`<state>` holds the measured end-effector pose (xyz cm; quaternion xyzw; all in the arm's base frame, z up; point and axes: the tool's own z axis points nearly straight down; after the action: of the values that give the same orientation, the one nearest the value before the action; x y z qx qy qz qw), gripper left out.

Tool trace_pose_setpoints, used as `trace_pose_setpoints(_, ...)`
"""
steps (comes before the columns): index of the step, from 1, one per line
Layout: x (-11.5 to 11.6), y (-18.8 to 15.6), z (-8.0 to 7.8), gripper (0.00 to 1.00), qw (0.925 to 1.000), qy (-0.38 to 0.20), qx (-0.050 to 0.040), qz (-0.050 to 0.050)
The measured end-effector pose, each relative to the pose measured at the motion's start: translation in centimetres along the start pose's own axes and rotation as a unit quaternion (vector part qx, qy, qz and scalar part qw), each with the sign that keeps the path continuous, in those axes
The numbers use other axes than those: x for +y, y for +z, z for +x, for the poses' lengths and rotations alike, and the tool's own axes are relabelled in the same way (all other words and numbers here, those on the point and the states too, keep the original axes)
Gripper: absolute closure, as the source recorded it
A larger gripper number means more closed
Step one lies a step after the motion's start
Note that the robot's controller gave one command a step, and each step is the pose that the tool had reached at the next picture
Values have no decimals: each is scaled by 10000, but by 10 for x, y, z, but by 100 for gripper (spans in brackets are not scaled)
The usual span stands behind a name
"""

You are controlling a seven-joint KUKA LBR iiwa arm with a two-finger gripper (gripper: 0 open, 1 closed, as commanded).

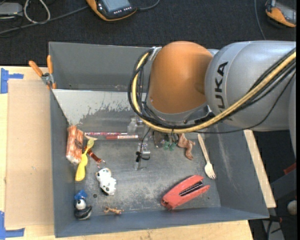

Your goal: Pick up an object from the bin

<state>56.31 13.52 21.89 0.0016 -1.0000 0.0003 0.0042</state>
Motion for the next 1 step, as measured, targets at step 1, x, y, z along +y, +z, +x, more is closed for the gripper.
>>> trace_pose_setpoints(1, -1, -5, -1, 0, 10000, 17, -35, -5)
